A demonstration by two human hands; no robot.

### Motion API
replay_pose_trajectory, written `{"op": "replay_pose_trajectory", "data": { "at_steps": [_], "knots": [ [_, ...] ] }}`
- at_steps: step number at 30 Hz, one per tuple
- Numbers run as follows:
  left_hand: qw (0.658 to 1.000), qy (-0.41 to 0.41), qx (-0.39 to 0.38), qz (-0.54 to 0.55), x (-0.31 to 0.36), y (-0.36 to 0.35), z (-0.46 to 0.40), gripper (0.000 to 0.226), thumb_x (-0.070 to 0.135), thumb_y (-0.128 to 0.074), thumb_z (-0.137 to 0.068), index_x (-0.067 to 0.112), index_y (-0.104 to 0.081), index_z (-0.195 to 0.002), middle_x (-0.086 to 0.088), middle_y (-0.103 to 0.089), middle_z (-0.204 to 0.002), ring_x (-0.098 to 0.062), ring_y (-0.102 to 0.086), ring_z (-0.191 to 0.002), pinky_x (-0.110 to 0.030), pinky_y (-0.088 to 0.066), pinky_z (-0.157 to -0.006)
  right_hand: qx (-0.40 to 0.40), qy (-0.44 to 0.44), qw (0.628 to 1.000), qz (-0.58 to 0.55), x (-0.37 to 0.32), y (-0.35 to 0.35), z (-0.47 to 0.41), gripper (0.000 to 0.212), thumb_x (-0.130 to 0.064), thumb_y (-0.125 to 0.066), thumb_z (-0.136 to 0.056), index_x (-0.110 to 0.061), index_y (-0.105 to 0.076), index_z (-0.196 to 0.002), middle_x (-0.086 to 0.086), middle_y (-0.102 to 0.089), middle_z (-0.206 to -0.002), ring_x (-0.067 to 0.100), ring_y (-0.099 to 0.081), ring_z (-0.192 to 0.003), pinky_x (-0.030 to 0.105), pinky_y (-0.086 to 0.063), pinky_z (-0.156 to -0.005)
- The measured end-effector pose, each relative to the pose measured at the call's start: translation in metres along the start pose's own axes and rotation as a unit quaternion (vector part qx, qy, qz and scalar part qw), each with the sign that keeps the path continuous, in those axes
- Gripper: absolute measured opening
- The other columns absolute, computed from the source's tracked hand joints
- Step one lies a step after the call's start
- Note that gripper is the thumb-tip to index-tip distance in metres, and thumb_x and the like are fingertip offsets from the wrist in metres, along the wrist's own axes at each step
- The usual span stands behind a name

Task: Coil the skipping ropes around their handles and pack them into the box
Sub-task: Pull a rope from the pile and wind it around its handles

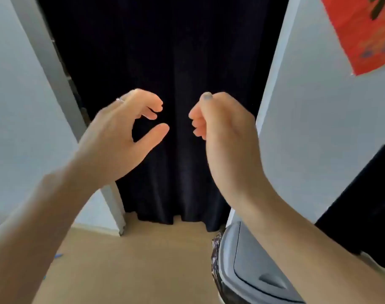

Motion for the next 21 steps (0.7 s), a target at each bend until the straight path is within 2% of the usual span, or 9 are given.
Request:
{"op": "replay_pose_trajectory", "data": {
  "at_steps": [2, 5, 9, 12, 15, 18, 21],
  "knots": [
    [0.996, 0.073, -0.048, -0.034, -0.031, -0.020, 0.034, 0.034, 0.038, -0.055, -0.094, 0.021, -0.054, -0.124, 0.010, -0.059, -0.117, -0.004, -0.057, -0.107, -0.038, -0.051, -0.092, -0.090, -0.055, 0.992, 0.068, 0.030, -0.030, 0.003, 0.037, -0.032, -0.043, -0.103, -0.002, -0.062, -0.092, 0.015, -0.066, -0.086, 0.024, -0.057, -0.076, 0.029, -0.044, -0.059],
    [0.970, 0.176, -0.145, -0.087, -0.081, -0.045, 0.115, 0.038, 0.041, -0.052, -0.097, 0.020, -0.050, -0.128, 0.003, -0.058, -0.127, -0.016, -0.058, -0.107, -0.036, -0.047, -0.092, -0.212, -0.134, 0.953, 0.167, 0.093, -0.077, 0.028, 0.033, -0.041, -0.039, -0.102, -0.017, -0.059, -0.091, -0.004, -0.061, -0.073, 0.010, -0.053, -0.060, 0.028, -0.044, -0.055],
    [0.933, 0.266, -0.207, -0.127, -0.118, -0.044, 0.218, 0.040, 0.042, -0.050, -0.098, 0.021, -0.049, -0.132, 0.000, -0.059, -0.128, -0.026, -0.059, -0.112, -0.042, -0.045, -0.097, -0.319, -0.155, 0.911, 0.211, 0.160, -0.141, 0.080, 0.032, -0.041, -0.038, -0.103, -0.019, -0.060, -0.104, -0.006, -0.061, -0.073, 0.012, -0.057, -0.064, 0.039, -0.054, -0.067],
    [0.896, 0.344, -0.244, -0.137, -0.138, -0.039, 0.287, 0.038, 0.039, -0.049, -0.098, 0.021, -0.049, -0.131, -0.002, -0.059, -0.128, -0.032, -0.055, -0.116, -0.043, -0.044, -0.097, -0.392, -0.167, 0.868, 0.255, 0.193, -0.193, 0.122, 0.034, -0.043, -0.036, -0.102, -0.019, -0.060, -0.107, -0.003, -0.065, -0.088, 0.019, -0.063, -0.078, 0.041, -0.055, -0.073],
    [0.856, 0.411, -0.281, -0.140, -0.153, -0.033, 0.356, 0.042, 0.041, -0.046, -0.099, 0.022, -0.047, -0.136, -0.002, -0.056, -0.134, -0.030, -0.055, -0.118, -0.041, -0.042, -0.099, -0.464, -0.170, 0.814, 0.305, 0.218, -0.242, 0.167, 0.036, -0.043, -0.033, -0.101, -0.019, -0.059, -0.105, -0.001, -0.064, -0.101, 0.023, -0.062, -0.091, 0.041, -0.052, -0.080],
    [0.808, 0.474, -0.326, -0.130, -0.167, -0.022, 0.417, 0.044, 0.045, -0.042, -0.100, 0.026, -0.043, -0.140, 0.000, -0.052, -0.140, -0.026, -0.052, -0.122, -0.039, -0.039, -0.102, -0.528, -0.173, 0.763, 0.331, 0.232, -0.286, 0.213, 0.040, -0.044, -0.031, -0.101, -0.019, -0.058, -0.119, 0.001, -0.060, -0.117, 0.024, -0.059, -0.102, 0.044, -0.050, -0.090],
    [0.768, 0.525, -0.347, -0.119, -0.186, 0.000, 0.465, 0.045, 0.045, -0.040, -0.100, 0.026, -0.042, -0.140, 0.001, -0.050, -0.141, -0.025, -0.053, -0.120, -0.038, -0.038, -0.101, -0.585, -0.176, 0.712, 0.347, 0.238, -0.330, 0.253, 0.044, -0.044, -0.032, -0.101, -0.018, -0.053, -0.129, 0.003, -0.056, -0.127, 0.027, -0.057, -0.107, 0.045, -0.050, -0.094]
  ]
}}
Point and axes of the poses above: each hand's wrist, its own z-axis away from the middle knuckle, its own y-axis out of the back of the hand, x = y × z, the point moved 2 cm from there along -z, towards the middle knuckle
